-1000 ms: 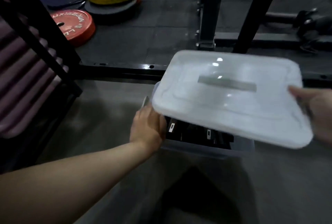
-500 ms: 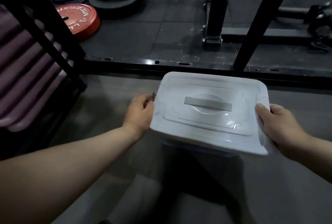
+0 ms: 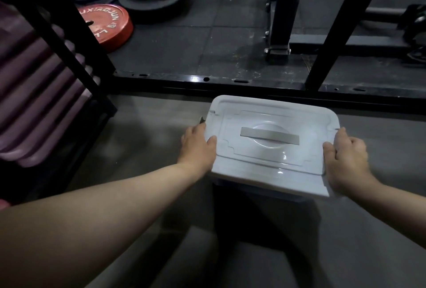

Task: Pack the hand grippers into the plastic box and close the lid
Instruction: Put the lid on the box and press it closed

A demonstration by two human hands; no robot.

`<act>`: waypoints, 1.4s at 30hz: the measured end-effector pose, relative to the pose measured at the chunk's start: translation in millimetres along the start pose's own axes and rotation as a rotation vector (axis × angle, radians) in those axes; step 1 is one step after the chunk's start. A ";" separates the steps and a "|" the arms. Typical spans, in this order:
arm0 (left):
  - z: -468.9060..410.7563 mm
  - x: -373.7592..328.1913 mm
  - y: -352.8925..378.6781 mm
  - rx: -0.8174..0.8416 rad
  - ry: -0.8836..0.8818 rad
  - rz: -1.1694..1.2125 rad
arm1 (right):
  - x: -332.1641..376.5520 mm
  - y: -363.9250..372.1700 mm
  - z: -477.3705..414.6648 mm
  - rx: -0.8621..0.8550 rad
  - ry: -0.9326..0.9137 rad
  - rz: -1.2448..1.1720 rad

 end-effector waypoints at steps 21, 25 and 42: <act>7.0 -1.4 1.8 -0.079 0.002 0.046 | 20.9 5.6 5.2 -0.033 -0.163 0.250; 8.8 -1.2 -1.5 -0.132 -0.008 0.080 | 21.1 6.8 3.9 -0.002 -0.176 0.213; 1.9 -2.1 2.3 -0.008 -0.088 0.077 | 17.3 9.9 2.3 0.030 -0.168 0.080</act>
Point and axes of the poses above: each hand's wrist, its own z-axis away from the middle knuckle, its own y-axis out of the palm, x = y × z, the point moved 9 cm from there along -z, towards the middle knuckle, and after that the axes turned 2 degrees about x, right-handed, at the moved point
